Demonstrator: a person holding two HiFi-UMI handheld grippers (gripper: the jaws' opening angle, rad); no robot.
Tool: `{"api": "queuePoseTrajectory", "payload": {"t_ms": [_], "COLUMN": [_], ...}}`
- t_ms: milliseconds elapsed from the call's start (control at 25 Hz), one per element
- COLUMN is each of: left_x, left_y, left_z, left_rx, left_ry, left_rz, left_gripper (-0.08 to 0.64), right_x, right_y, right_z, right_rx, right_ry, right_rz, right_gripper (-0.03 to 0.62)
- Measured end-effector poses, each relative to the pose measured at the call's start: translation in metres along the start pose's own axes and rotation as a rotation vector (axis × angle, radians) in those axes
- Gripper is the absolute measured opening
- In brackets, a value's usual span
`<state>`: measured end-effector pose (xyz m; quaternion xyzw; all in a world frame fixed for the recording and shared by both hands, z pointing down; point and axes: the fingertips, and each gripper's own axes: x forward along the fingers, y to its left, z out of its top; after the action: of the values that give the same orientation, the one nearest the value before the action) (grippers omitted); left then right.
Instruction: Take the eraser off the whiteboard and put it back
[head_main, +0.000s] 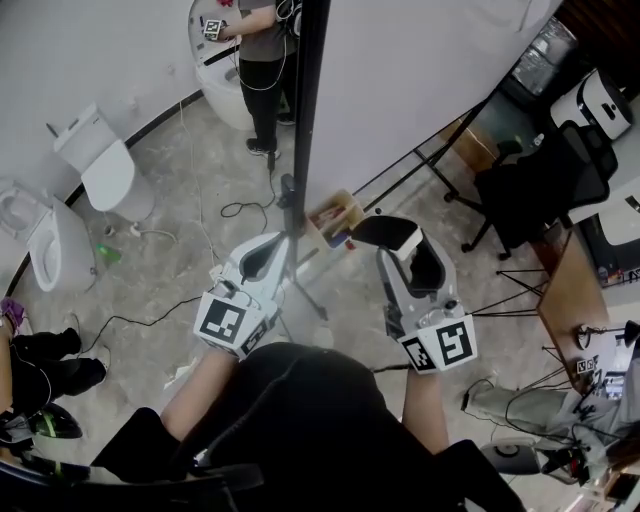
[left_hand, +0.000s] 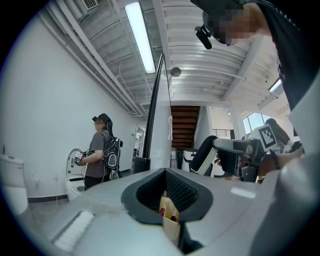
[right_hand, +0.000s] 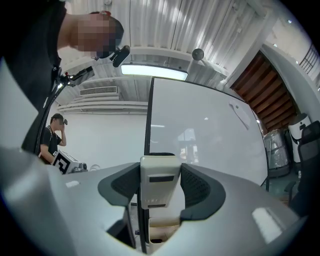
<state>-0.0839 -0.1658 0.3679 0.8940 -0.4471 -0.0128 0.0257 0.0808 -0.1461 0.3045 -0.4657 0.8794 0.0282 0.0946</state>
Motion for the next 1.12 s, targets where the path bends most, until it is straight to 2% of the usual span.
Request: {"api": "queuePoseTrajectory", "payload": {"t_ms": [360,720,880,1120], "left_x": [0.0005,0.0047,0.0067,0.0045], "left_y": [0.0053,0.0078,0.0050,0.0052], "left_z": [0.0023,0.0041,0.0028,0.0038], "left_rx": [-0.006,0.015,0.005,-0.001], "left_ry": [-0.031,-0.021,-0.026,-0.036], "left_rz": [-0.005,-0.003,-0.020,-0.006], "left_gripper": [0.005,0.003,0.005,0.005], "right_x": [0.0010,0.0026,0.0015,0.0006], "right_y": [0.0078,0.0038,0.0028,0.0017], "right_z": [0.0041,0.0021,0.0018,0.0012], "right_rx": [-0.008,-0.004,0.001,0.005], "right_ry": [0.000,-0.001,-0.005,-0.004], "right_rz": [0.009,0.005,0.003,0.008], "right_gripper": [0.261,0.261,0.261,0.259]}}
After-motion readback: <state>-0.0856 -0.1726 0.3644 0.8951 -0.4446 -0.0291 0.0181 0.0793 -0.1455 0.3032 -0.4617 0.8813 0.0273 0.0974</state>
